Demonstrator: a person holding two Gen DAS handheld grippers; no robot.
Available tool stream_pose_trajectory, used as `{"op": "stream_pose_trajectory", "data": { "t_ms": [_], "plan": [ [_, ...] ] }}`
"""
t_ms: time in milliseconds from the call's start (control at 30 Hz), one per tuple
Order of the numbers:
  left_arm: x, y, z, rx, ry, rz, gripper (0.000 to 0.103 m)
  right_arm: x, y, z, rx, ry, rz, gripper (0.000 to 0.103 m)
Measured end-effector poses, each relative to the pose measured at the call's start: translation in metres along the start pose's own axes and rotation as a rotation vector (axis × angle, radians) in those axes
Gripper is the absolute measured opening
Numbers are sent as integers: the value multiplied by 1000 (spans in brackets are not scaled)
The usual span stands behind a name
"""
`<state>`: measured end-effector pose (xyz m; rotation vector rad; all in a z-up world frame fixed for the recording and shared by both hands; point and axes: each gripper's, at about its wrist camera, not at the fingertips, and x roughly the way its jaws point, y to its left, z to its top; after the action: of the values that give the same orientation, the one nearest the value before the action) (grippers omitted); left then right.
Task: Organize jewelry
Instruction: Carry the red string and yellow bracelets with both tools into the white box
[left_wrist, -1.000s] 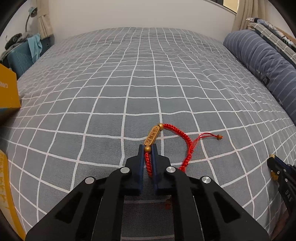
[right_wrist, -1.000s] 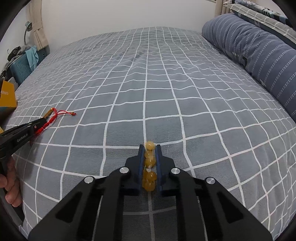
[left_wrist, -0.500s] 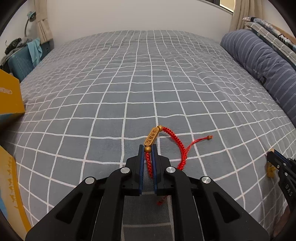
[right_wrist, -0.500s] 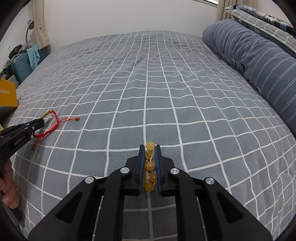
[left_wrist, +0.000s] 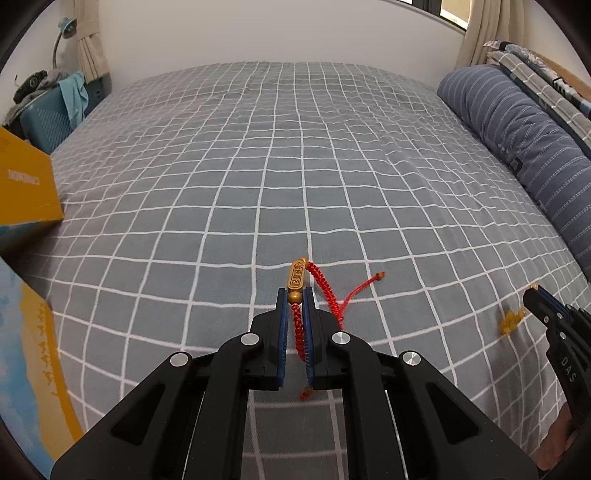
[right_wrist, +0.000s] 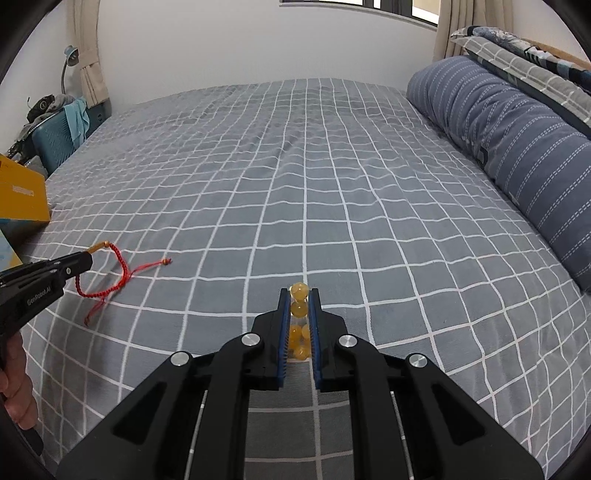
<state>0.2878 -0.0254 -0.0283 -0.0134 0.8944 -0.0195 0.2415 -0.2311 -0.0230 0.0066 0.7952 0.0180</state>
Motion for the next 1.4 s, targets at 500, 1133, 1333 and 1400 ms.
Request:
{"op": "stream_pose_trajectory", "data": {
  "t_ms": [500, 1133, 1333, 1400],
  "plan": [
    [-75, 10, 1, -14, -11, 38, 7, -25, 21, 16, 2, 26, 42, 9],
    [-158, 73, 2, -95, -55, 72, 7, -84, 91, 47, -60, -10, 181, 9],
    [-184, 104, -2, -128, -71, 98, 7, -102, 129, 57, -118, -35, 230, 9],
    [-195, 117, -4, -144, -81, 110, 7, -110, 145, 59, -135, -47, 252, 9]
  ]
}}
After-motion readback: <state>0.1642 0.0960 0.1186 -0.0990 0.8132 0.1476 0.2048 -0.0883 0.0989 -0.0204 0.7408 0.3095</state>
